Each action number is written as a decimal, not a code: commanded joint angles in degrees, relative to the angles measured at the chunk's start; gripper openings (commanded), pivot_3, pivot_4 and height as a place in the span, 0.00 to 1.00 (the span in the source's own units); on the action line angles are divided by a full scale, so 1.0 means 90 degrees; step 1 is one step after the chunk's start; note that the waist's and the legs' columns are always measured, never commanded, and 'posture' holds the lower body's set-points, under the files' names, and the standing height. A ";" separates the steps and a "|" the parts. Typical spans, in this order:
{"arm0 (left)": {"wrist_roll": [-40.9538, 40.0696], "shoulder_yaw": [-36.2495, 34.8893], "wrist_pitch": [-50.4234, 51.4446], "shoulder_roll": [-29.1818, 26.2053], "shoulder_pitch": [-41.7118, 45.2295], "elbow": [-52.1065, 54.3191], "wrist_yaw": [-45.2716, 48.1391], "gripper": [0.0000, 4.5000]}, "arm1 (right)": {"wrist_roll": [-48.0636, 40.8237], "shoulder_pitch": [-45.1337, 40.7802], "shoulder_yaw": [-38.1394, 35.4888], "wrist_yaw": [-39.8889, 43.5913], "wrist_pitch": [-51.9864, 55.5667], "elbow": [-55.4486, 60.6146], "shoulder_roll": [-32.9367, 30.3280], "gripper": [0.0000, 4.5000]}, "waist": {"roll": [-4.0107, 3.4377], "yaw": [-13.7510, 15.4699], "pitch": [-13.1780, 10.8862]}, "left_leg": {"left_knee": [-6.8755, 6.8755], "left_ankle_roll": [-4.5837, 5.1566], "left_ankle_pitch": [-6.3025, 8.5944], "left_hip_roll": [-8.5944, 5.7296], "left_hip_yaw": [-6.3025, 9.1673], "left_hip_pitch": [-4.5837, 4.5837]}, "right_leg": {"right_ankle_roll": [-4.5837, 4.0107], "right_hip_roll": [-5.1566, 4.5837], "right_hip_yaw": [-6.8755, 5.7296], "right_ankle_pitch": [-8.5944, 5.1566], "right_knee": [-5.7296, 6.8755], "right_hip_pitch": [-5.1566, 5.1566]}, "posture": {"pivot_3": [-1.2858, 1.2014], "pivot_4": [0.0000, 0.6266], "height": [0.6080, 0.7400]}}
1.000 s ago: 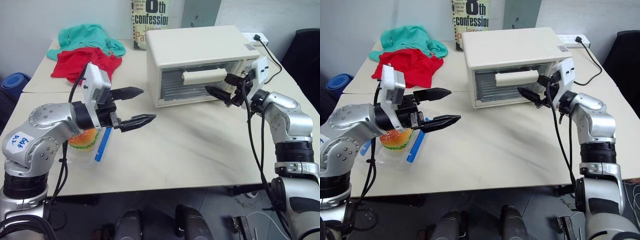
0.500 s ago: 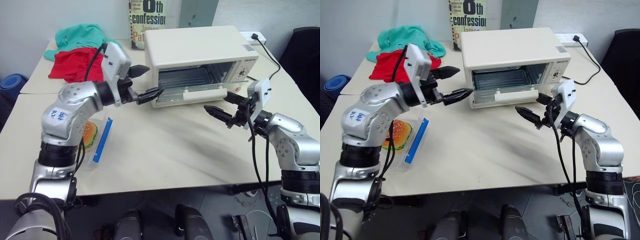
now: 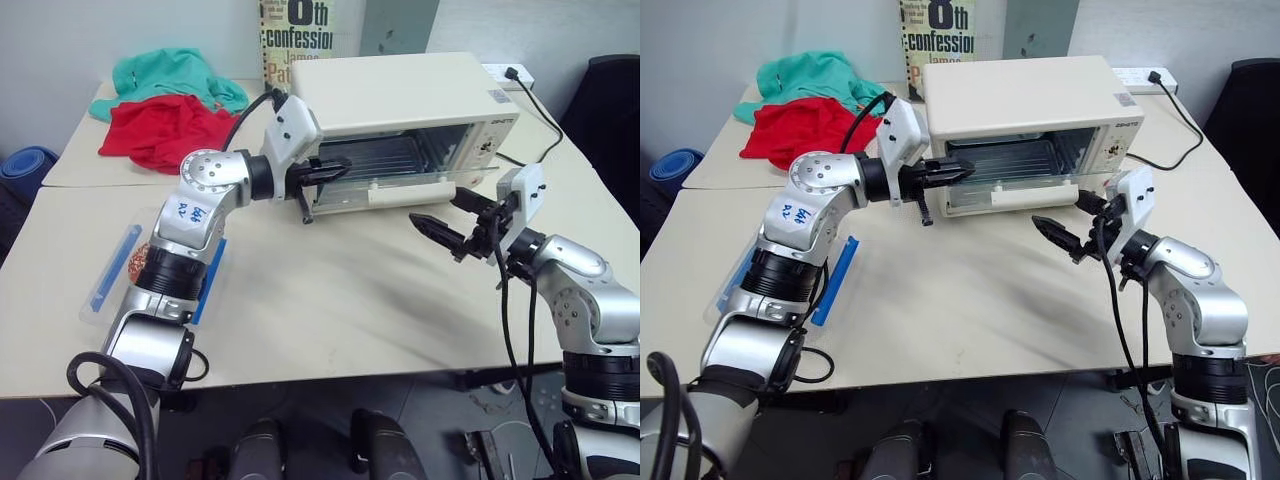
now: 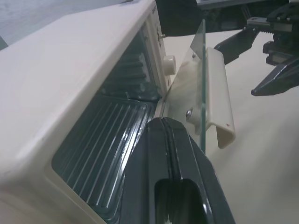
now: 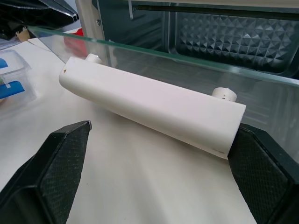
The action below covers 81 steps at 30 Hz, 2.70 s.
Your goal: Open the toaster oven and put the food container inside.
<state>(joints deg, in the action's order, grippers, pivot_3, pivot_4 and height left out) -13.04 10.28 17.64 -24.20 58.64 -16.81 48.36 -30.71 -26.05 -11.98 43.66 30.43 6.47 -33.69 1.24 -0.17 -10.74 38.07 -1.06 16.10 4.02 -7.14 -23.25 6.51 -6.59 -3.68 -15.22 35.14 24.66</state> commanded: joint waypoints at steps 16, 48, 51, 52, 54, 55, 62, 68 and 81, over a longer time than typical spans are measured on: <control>0.0762 0.0627 0.0043 -0.0022 -0.0804 0.0693 0.0710 0.00 | -0.2138 0.3243 -0.2511 0.0369 0.1406 0.3201 -0.1316 1.00 | 0.0002 0.0177 0.0000 | 0.0009 0.0039 0.0023 -0.0003 0.0012 0.0000 | 0.0004 -0.0001 -0.0001 0.0002 -0.0025 -0.0014 | 0.52 0.24 1.00; -0.2485 -0.4811 0.7271 -0.1349 -0.3316 0.6453 0.0226 0.74 | -0.3177 0.0420 -0.0403 0.1111 0.1572 0.1476 -0.2114 1.00 | 0.0005 -0.0017 -0.0002 | 0.0018 0.0047 0.0015 0.0000 0.0032 0.0005 | -0.0005 -0.0001 0.0001 0.0008 -0.0005 -0.0014 | 0.52 0.24 1.00; -0.3058 -0.6062 0.7940 -0.1768 -0.3974 0.6980 0.0473 0.95 | -0.2739 -0.0041 0.0055 0.1484 0.1403 0.1027 -0.1999 1.00 | 0.0009 -0.0013 -0.0003 | 0.0019 0.0044 0.0013 0.0001 0.0035 0.0004 | -0.0008 0.0000 -0.0001 0.0007 -0.0006 -0.0014 | 0.52 0.24 1.00; -0.3131 -0.6461 0.8075 -0.1912 -0.4298 0.7110 0.0524 0.99 | -0.2575 -0.0190 0.0198 0.1610 0.1312 0.0868 -0.1950 1.00 | 0.0009 -0.0015 -0.0003 | 0.0019 0.0042 0.0013 0.0001 0.0033 0.0005 | -0.0009 -0.0002 -0.0001 0.0006 -0.0006 -0.0014 | 0.52 0.24 1.00; -0.3052 -0.7271 0.8120 -0.2143 -0.5071 0.7298 0.0514 0.99 | -0.2263 -0.0522 0.0481 0.1814 0.1135 0.0521 -0.1806 1.00 | 0.0009 -0.0001 -0.0003 | 0.0019 0.0037 0.0013 0.0001 0.0033 0.0006 | -0.0011 -0.0002 -0.0001 0.0006 -0.0007 -0.0015 | 0.52 0.24 1.00; -0.2990 -0.7676 0.8154 -0.2199 -0.5413 0.7346 0.0495 0.99 | -0.2136 -0.0680 0.0609 0.1922 0.1059 0.0358 -0.1725 1.00 | 0.0010 -0.0014 -0.0002 | 0.0019 0.0035 0.0014 0.0001 0.0032 0.0006 | -0.0012 -0.0002 -0.0001 0.0005 -0.0008 -0.0014 | 0.52 0.24 1.00; -0.3094 -0.9951 0.8317 -0.1857 -0.7101 0.7435 0.0269 0.99 | -0.1529 -0.1283 0.1140 0.2587 0.0708 -0.0327 -0.1235 1.00 | 0.0011 -0.0010 -0.0001 | 0.0016 0.0031 0.0019 0.0001 0.0038 0.0006 | -0.0024 -0.0005 -0.0005 -0.0001 -0.0006 -0.0012 | 0.52 0.24 1.00; -0.3938 -1.0753 0.8317 -0.0992 -0.8150 0.7268 -0.0662 0.99 | -0.1230 -0.1472 0.1251 0.2844 0.0591 -0.0613 -0.0961 1.00 | 0.0012 -0.0033 0.0000 | 0.0014 0.0028 0.0028 0.0007 0.0042 0.0008 | -0.0034 -0.0007 -0.0009 -0.0007 -0.0003 -0.0011 | 0.52 0.24 1.00; -0.6114 -0.9540 0.8317 0.0997 -0.5717 0.6910 -0.6749 0.99 | -0.1394 -0.1026 0.0874 0.2666 0.0918 -0.0082 -0.0999 1.00 | 0.0033 0.0004 0.0017 | 0.0020 0.0026 0.0028 0.0004 0.0046 0.0020 | -0.0036 -0.0013 -0.0003 -0.0007 0.0035 -0.0015 | 0.52 0.24 1.00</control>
<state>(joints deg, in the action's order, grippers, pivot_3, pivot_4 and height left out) -63.37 -75.72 93.02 -14.72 6.53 45.96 -7.04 -42.02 -35.19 -1.21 68.04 38.39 3.32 -41.84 1.53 -0.13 -10.59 38.26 -0.84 16.36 4.05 -6.75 -23.06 6.18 -6.71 -3.69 -15.29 35.47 24.53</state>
